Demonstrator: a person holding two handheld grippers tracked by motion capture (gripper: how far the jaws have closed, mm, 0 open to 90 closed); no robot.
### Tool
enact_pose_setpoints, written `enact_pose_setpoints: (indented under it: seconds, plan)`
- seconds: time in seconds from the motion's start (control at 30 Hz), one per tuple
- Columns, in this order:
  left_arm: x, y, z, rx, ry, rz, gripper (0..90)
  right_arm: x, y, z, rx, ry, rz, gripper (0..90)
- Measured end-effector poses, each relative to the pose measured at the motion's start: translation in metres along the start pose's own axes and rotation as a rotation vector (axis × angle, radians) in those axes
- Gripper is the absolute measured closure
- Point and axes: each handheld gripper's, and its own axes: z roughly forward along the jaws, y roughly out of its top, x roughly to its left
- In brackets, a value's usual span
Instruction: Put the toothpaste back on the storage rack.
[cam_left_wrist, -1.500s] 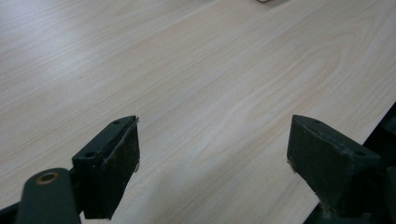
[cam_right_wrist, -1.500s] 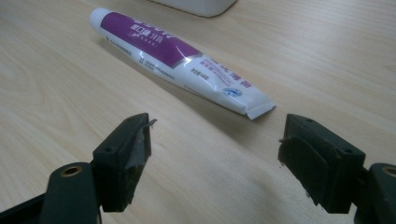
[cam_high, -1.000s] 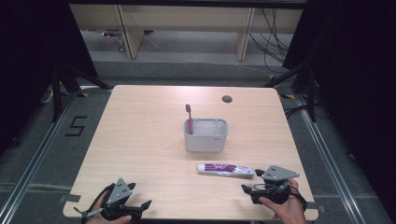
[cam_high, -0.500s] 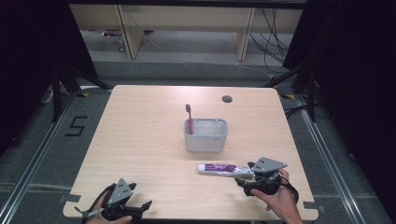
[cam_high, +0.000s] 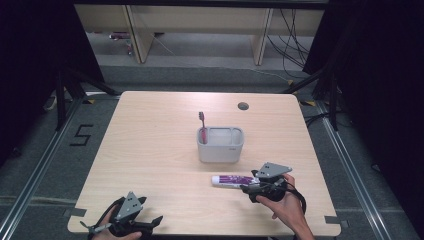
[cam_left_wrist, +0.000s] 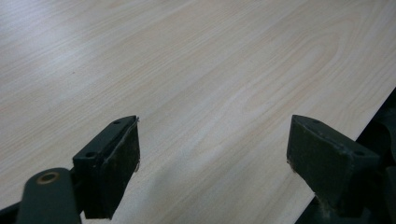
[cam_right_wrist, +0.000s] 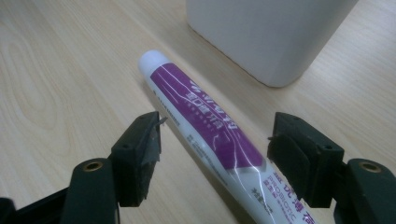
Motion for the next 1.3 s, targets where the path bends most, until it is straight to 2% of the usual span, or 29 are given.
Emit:
enact_pose_setpoints:
  seconds: [0.13,0.23,0.27,0.4,0.43,0.47,0.5,0.53,0.57,0.6,0.67,0.7,0.73,0.93,1.0,1.03,1.07,1.23,1.3]
  plan:
    - [0.000,0.000,0.000,0.000,0.000,-0.001,16.8,0.001,0.003,0.004,-0.006,-0.006,-0.008,35.9]
    - [0.000,0.000,0.000,0.010,-0.009,0.001,16.9,0.002,0.006,0.009,0.000,0.014,-0.001,37.5]
    - [0.000,0.000,0.000,0.001,-0.003,-0.001,16.9,0.003,0.007,0.011,-0.005,0.003,0.002,38.3]
    - [-0.001,0.000,0.000,-0.001,0.000,0.000,17.1,0.006,0.013,0.016,-0.010,0.011,-0.004,49.8]
    - [0.000,0.000,0.000,-0.007,-0.001,-0.001,17.1,0.006,0.013,0.016,-0.010,0.011,-0.004,49.8]
    - [-0.001,0.000,0.001,-0.010,0.000,-0.001,17.1,0.006,0.017,0.017,-0.013,0.006,-0.003,54.6]
    - [-0.001,0.000,0.001,-0.010,0.000,-0.001,17.1,0.006,0.017,0.017,-0.013,0.006,-0.003,54.6]
    - [-0.001,0.000,0.000,-0.008,0.001,0.002,17.1,0.006,0.018,0.018,-0.020,0.005,-0.021,57.3]
    - [0.000,0.000,0.001,-0.007,-0.002,0.007,17.2,0.008,0.019,0.018,-0.007,0.018,-0.002,62.4]
    - [0.000,0.000,0.001,-0.007,-0.001,0.008,17.3,0.007,0.020,0.020,-0.019,0.008,-0.026,66.5]
    - [-0.001,0.000,0.001,-0.004,0.003,0.010,17.3,0.009,0.021,0.020,-0.014,0.010,-0.001,72.1]
    - [-0.001,0.000,0.000,0.003,0.005,0.014,17.3,0.009,0.023,0.022,-0.015,0.019,-0.024,75.4]
    - [-0.001,0.000,0.000,0.005,0.007,0.016,17.3,0.010,0.024,0.022,-0.012,0.015,-0.025,78.3]
    - [0.000,0.000,0.000,-0.002,0.000,0.009,17.4,0.014,0.030,0.031,-0.018,0.026,-0.032,89.4]
    - [0.000,0.000,0.001,-0.009,0.002,0.007,17.4,0.015,0.031,0.032,-0.012,0.020,-0.031,89.8]
    - [0.000,0.000,0.001,-0.008,0.001,0.008,17.4,0.017,0.032,0.034,-0.006,0.027,-0.009,90.0]
    - [0.000,0.000,0.000,0.000,0.001,0.009,17.4,0.016,0.033,0.038,-0.007,0.026,-0.025,90.0]
    - [0.000,0.000,0.001,-0.007,0.001,0.007,17.4,0.017,0.037,0.045,-0.001,0.029,-0.037,90.0]
    - [0.000,0.000,0.001,-0.008,0.002,0.007,17.4,0.019,0.039,0.049,-0.001,0.023,-0.013,90.0]
